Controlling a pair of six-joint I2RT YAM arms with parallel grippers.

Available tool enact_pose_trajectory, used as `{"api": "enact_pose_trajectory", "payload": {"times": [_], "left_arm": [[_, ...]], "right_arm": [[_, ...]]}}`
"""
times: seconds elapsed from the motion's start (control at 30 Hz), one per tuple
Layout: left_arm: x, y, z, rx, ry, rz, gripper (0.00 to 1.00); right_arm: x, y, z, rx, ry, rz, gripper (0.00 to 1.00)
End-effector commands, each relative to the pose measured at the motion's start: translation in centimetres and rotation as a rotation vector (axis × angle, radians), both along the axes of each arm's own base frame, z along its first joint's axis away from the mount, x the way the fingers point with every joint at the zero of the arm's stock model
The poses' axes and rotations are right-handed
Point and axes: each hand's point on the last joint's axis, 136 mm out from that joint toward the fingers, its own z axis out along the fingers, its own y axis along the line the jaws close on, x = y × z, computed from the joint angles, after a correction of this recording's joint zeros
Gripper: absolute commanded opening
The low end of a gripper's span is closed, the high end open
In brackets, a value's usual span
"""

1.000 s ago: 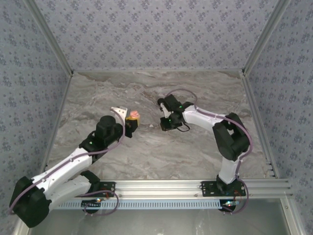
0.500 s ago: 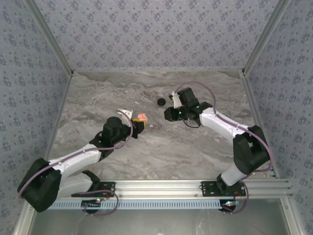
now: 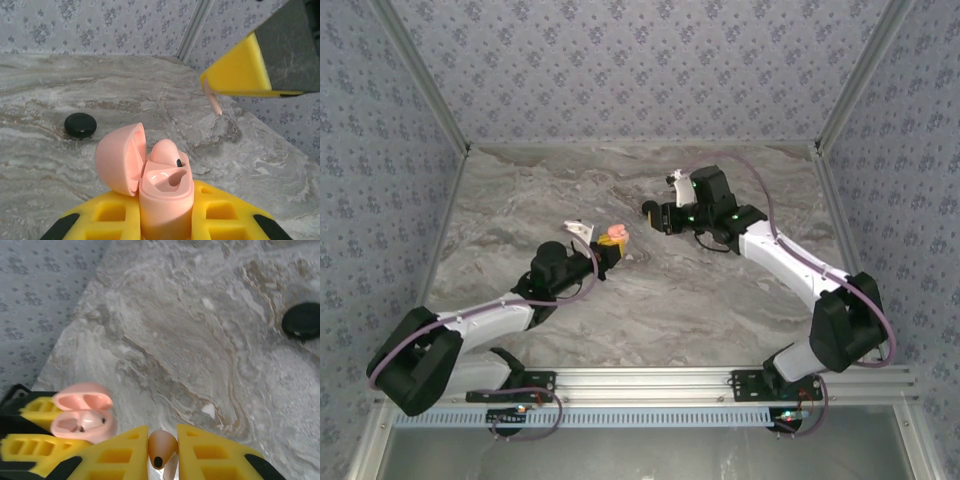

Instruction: Insert the wireless bluetooth earbuds into the charging case

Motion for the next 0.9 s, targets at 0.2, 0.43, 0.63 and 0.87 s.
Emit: {"api": "enact_pose_trajectory", "payload": {"times": [0.2, 0.43, 0.63, 0.87], "left_arm": [[0.2, -1.4, 2.9, -0.066, -0.117, -0.039, 0.15], [0.7, -2.3, 4.6, -0.101, -0.148, -0.045, 0.15], [1.0, -2.7, 6.1, -0.125, -0.163, -0.039, 0.15], [1.0, -3.0, 7.0, -0.139, -0.166, -0.038, 0.15]], "right_arm": [[-1.2, 2.5, 8.3, 0.119, -0.187, 0.084, 0.19], [-2.4, 4.1, 9.6, 0.128, -0.240, 0.127, 0.20], [-2.7, 4.7, 9.5, 0.118, -0.263, 0.129, 0.20], [-2.7, 4.9, 9.7, 0.112, -0.282, 0.120, 0.20]]}}
